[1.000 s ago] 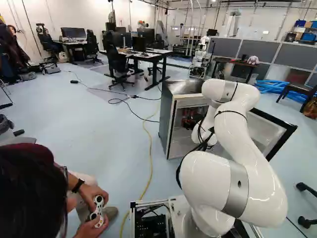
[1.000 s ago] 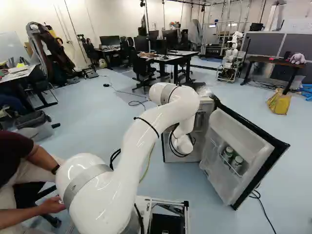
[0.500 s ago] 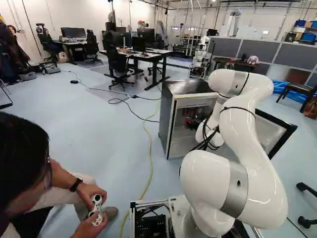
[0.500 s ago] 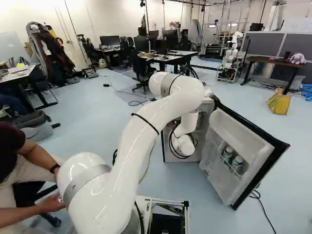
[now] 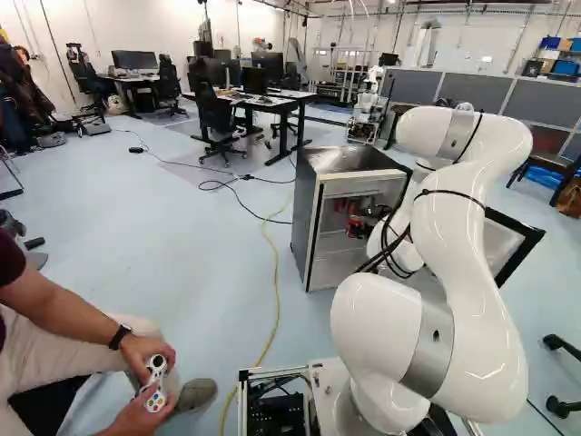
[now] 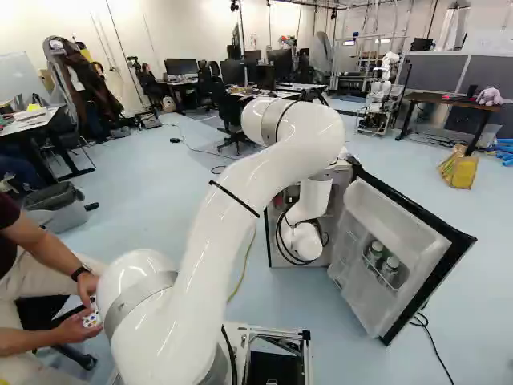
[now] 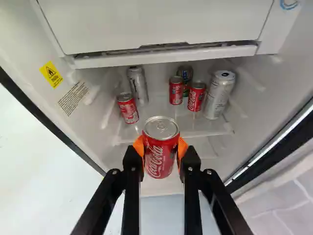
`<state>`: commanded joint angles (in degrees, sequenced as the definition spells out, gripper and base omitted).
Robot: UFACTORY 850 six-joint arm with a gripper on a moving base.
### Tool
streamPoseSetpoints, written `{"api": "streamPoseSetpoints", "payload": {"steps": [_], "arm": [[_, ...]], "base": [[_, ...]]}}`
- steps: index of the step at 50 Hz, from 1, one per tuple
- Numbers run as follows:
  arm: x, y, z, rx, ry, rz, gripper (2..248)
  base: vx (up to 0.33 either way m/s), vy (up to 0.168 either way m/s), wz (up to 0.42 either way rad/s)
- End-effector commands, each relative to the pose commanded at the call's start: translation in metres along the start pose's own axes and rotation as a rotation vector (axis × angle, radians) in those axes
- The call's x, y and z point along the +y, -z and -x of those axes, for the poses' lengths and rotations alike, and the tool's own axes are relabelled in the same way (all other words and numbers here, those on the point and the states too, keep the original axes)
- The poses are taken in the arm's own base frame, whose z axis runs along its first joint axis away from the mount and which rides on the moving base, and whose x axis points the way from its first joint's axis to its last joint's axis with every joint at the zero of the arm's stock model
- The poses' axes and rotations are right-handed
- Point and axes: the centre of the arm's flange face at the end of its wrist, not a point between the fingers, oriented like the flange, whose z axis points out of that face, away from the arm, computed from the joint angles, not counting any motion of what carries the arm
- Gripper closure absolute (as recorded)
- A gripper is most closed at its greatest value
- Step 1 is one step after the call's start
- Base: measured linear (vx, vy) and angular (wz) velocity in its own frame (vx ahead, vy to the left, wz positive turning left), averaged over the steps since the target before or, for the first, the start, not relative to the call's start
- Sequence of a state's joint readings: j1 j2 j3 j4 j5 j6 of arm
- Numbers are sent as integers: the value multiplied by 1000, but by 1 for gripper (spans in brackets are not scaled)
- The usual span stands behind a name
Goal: Grab a drink from the fridge
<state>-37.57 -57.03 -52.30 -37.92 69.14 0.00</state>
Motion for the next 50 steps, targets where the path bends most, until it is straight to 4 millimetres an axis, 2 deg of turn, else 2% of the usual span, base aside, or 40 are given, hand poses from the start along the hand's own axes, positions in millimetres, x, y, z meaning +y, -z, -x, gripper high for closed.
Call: {"api": "streamPoseSetpoints", "payload": {"steps": [24,50], "arm": [[-5,58,-16,-11,-34,47,164],[-9,78,-44,19,-13,60,164]], "base": [[0,0,0],[0,0,0]]}}
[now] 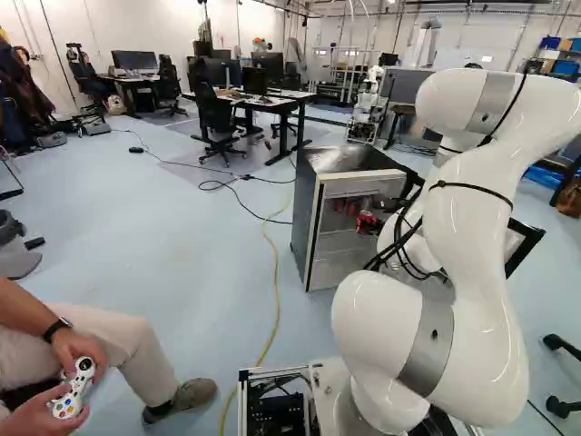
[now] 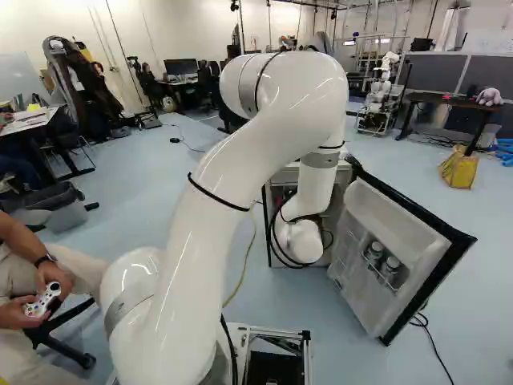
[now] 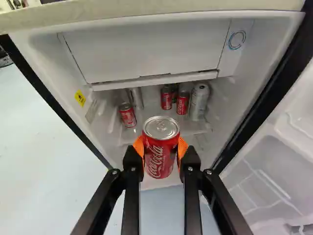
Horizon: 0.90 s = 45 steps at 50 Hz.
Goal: Grab a drink from the fridge
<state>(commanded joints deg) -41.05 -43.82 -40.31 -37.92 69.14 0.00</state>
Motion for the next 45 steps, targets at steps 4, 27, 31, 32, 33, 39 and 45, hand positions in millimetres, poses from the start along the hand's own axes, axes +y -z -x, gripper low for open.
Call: {"api": "streamPoseSetpoints", "payload": {"steps": [4,27,31,32,33,39,45], "arm": [[-1,2,-4,6,4,1,164],[-4,16,-29,39,29,10,164],[-4,18,-33,41,33,12,164],[-4,19,-34,41,34,13,164],[-4,19,-35,41,35,13,164],[-5,23,-41,41,42,16,164],[-6,26,-46,39,49,19,164]], "base": [[0,0,0],[0,0,0],[0,0,0],[0,0,0],[0,0,0],[0,0,0],[0,0,0]]}}
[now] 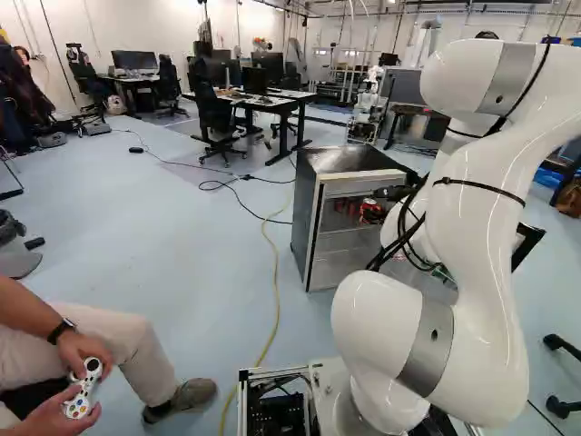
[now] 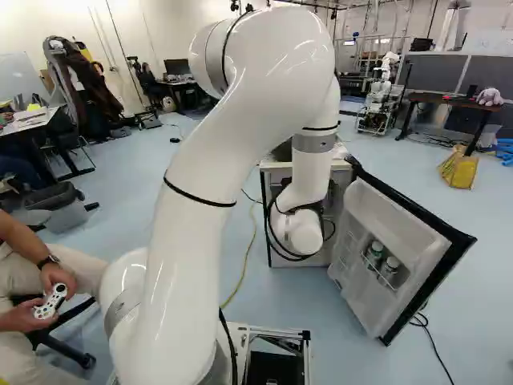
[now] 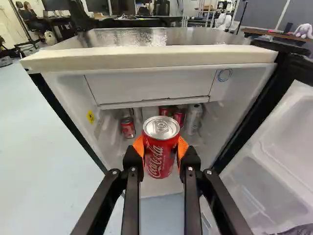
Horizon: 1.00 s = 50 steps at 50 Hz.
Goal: Grab a drink from the fridge
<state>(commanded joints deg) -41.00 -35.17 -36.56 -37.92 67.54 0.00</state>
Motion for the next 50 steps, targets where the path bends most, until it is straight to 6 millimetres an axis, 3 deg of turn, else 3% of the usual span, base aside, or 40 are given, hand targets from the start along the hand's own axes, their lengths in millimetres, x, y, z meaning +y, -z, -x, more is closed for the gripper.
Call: {"api": "streamPoseSetpoints", "payload": {"steps": [50], "arm": [[-3,22,-49,26,64,22,164]], "base": [[0,0,0]]}}
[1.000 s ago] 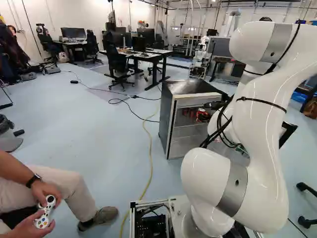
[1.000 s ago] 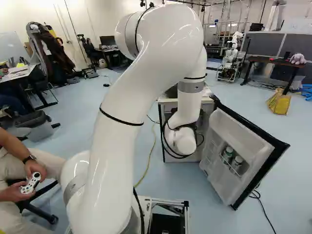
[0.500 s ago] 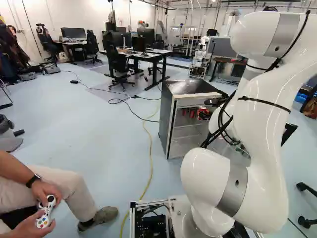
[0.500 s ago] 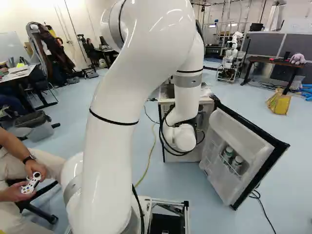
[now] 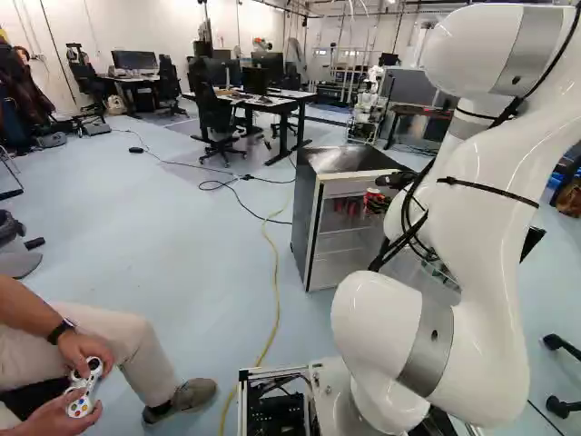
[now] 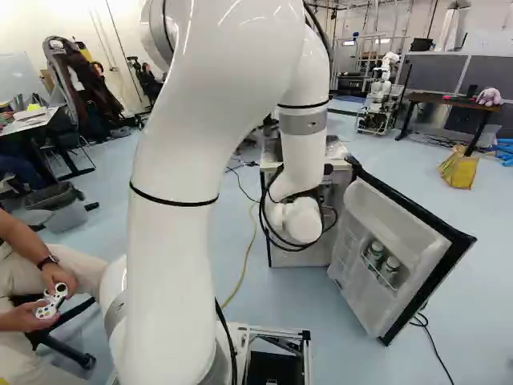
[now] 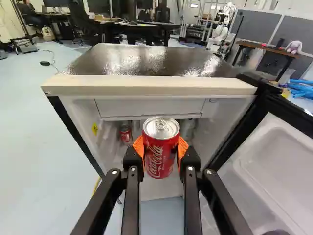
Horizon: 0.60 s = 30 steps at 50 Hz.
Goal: Grab a drink from the fridge
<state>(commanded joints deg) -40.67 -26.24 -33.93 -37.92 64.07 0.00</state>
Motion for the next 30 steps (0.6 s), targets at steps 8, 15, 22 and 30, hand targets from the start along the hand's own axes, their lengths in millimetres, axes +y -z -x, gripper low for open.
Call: {"api": "streamPoseSetpoints", "payload": {"steps": [8,15,22,30], "arm": [[0,2,-9,16,12,3,164],[1,2,-17,30,22,5,164],[1,3,-25,42,33,6,164],[2,3,-33,50,46,8,164]], "base": [[0,0,0],[0,0,0],[0,0,0],[0,0,0]]}}
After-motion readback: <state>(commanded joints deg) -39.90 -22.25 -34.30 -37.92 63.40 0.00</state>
